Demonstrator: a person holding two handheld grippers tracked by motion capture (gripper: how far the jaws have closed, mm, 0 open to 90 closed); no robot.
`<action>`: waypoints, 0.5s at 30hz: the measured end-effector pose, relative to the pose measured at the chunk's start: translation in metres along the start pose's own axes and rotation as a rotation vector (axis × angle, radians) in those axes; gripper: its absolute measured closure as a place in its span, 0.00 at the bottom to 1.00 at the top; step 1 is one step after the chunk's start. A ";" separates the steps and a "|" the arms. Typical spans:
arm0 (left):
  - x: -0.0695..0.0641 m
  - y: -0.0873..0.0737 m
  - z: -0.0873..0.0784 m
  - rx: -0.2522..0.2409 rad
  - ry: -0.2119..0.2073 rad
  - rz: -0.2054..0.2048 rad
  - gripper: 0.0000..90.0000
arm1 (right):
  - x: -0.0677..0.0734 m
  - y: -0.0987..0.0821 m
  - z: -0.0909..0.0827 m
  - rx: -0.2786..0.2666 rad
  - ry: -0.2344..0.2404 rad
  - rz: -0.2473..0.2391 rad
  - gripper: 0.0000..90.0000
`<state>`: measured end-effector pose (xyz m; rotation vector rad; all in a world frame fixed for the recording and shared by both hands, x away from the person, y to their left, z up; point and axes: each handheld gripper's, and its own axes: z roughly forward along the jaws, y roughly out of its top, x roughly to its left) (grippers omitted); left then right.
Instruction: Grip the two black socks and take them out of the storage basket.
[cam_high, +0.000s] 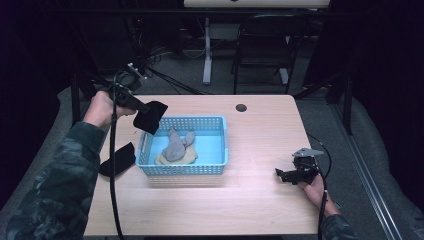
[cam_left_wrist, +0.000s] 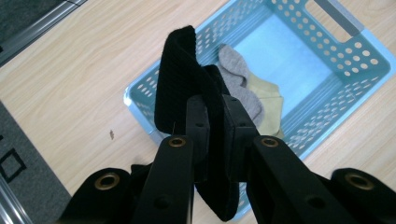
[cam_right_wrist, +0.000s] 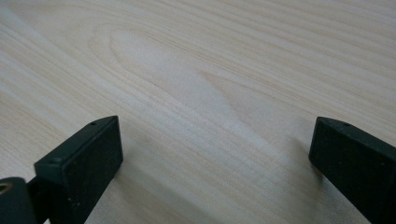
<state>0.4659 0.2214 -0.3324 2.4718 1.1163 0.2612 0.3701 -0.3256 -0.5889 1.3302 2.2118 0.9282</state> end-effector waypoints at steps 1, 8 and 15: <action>0.002 -0.003 -0.002 -0.005 -0.001 -0.007 0.92 | 0.000 0.000 0.000 0.000 0.000 0.000 0.02; 0.019 -0.025 -0.015 -0.017 0.022 -0.056 0.92 | 0.000 0.000 0.000 0.002 0.002 0.000 0.02; 0.032 -0.040 -0.019 -0.011 0.035 -0.090 0.92 | 0.000 0.000 0.000 0.002 0.000 0.001 0.02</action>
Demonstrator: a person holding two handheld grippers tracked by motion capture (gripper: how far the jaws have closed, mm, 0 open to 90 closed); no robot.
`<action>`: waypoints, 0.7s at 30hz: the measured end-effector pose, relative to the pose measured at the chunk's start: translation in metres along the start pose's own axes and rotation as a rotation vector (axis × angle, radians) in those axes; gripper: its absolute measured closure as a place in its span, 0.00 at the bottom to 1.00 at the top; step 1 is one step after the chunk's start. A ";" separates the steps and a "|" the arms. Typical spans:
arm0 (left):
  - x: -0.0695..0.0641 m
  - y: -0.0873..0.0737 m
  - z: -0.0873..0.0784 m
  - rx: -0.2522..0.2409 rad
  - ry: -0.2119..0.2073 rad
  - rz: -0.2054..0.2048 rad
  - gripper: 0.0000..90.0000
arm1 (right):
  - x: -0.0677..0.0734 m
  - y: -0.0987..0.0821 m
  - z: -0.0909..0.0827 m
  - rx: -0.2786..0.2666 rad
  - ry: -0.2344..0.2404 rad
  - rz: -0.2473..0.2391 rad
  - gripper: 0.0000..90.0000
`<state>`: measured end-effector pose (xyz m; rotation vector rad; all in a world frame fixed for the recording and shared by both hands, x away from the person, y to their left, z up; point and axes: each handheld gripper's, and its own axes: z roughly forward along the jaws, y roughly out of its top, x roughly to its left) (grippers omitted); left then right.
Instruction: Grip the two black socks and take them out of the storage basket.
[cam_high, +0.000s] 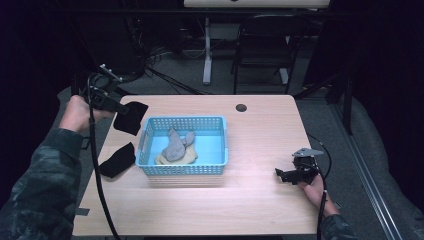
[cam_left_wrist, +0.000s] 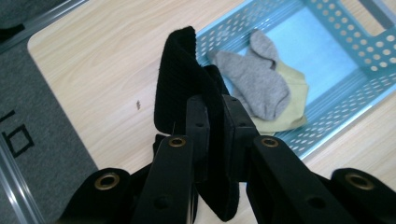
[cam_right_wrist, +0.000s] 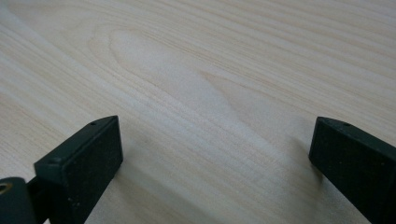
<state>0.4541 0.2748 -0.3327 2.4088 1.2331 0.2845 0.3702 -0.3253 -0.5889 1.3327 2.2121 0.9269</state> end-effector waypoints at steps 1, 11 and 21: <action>0.005 -0.004 -0.002 0.004 0.009 -0.010 0.92 | 0.000 0.000 0.000 0.001 0.001 0.000 0.02; 0.029 -0.047 0.037 0.093 0.074 -0.087 0.92 | 0.001 0.000 0.000 0.000 -0.002 0.009 0.02; 0.044 -0.086 0.107 0.130 0.045 -0.192 0.91 | 0.001 0.000 0.000 0.000 -0.006 0.014 0.01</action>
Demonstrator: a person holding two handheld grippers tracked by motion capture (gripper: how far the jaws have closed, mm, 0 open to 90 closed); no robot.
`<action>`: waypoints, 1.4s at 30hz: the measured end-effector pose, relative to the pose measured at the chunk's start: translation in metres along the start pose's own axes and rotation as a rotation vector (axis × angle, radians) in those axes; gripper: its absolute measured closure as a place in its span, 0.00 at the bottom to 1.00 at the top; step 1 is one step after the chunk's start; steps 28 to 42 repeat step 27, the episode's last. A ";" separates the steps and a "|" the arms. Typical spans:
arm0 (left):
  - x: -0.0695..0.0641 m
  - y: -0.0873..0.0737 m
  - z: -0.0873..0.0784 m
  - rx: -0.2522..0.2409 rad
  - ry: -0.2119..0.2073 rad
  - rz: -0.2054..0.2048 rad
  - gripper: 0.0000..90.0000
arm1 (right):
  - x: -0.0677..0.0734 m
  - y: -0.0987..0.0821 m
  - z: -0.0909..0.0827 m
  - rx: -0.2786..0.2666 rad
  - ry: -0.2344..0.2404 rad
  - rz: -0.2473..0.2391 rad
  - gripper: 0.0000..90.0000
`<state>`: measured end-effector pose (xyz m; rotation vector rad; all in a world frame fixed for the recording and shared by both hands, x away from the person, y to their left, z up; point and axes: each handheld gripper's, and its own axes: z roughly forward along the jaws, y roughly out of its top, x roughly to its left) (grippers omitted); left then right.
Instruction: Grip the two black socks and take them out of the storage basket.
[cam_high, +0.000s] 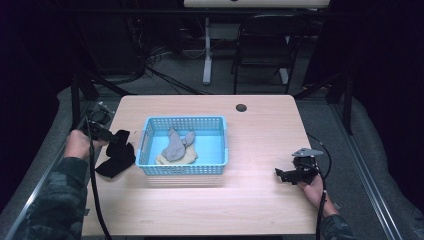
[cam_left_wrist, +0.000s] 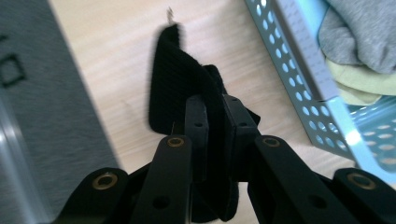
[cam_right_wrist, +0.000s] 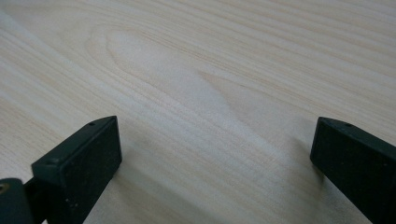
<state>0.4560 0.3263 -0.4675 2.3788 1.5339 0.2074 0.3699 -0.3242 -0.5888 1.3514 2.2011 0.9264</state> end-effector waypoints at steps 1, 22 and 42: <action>0.001 -0.004 0.012 -0.001 -0.020 -0.016 0.90 | 0.000 0.000 0.000 0.000 -0.002 0.001 0.01; -0.025 -0.100 -0.005 -0.139 0.065 -0.115 0.06 | 0.000 0.000 0.000 0.000 -0.003 0.002 0.02; -0.031 -0.120 -0.003 -0.122 0.075 -0.120 0.01 | 0.000 -0.001 0.000 -0.004 -0.008 0.002 0.02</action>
